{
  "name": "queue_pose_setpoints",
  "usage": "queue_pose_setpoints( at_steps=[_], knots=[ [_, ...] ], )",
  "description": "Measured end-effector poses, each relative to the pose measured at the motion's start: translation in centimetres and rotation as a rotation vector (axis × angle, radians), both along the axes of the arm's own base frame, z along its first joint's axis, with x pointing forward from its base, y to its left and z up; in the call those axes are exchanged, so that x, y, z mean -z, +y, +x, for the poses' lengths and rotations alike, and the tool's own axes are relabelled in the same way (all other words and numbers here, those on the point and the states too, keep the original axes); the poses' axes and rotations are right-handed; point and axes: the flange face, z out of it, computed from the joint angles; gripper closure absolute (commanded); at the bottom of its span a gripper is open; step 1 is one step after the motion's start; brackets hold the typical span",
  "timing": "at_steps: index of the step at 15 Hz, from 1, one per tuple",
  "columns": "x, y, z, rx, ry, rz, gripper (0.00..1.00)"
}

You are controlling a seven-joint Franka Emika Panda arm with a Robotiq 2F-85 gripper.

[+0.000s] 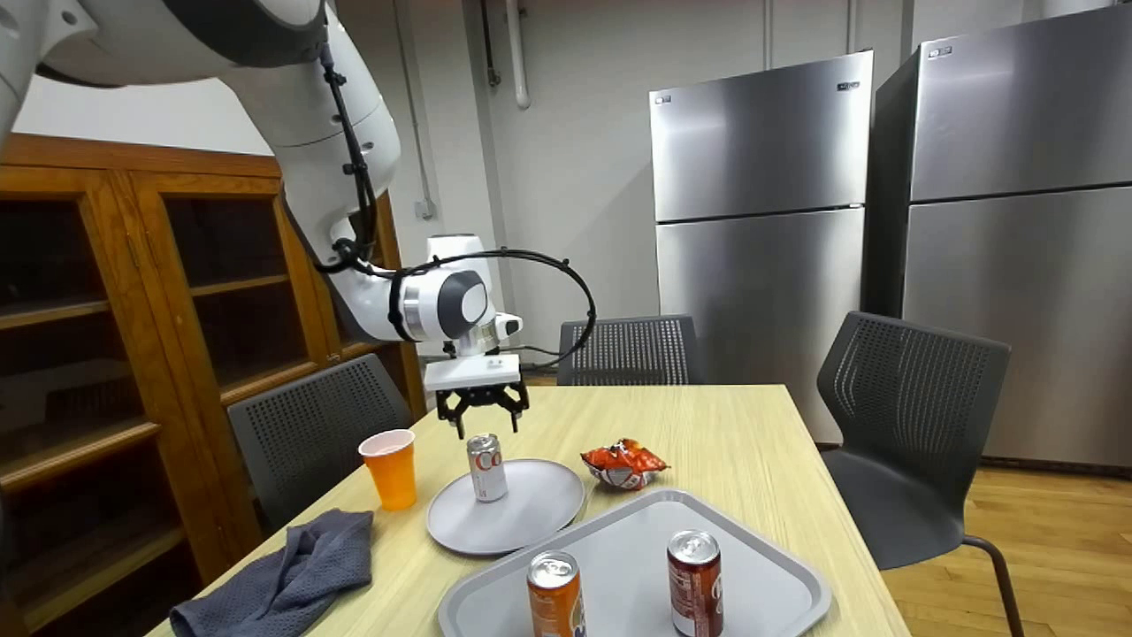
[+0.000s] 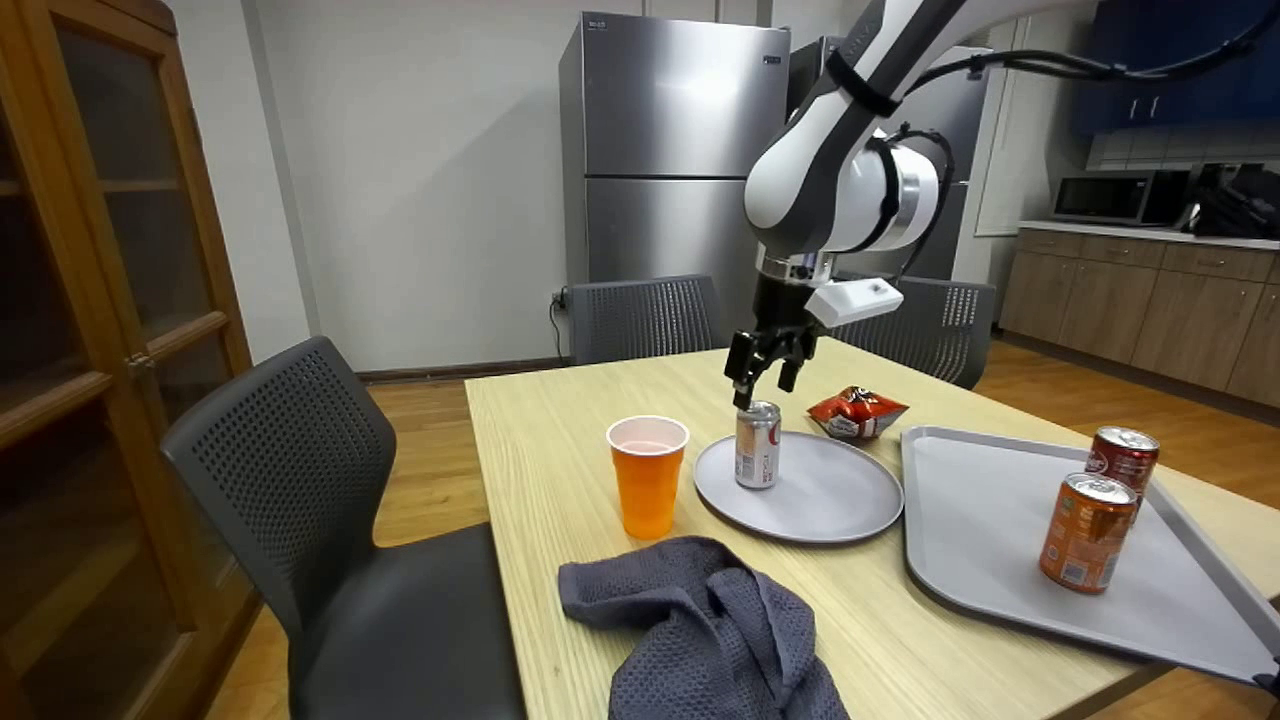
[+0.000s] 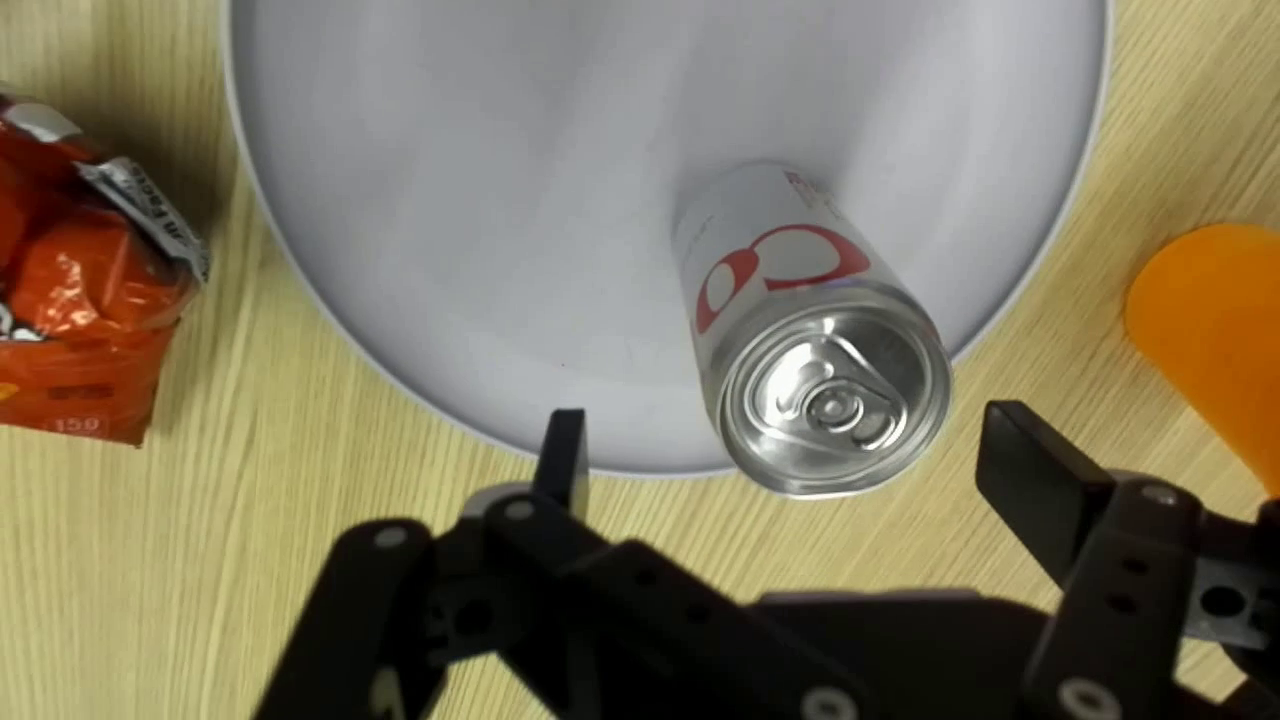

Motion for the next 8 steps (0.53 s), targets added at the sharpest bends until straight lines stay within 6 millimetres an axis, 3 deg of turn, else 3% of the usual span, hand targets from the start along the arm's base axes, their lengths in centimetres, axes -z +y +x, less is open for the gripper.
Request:
queue_pose_setpoints(
  at_steps=[8],
  knots=[
    [-4.3,-3.1,-1.4,0.077,-0.001,0.014,0.00]
  ],
)
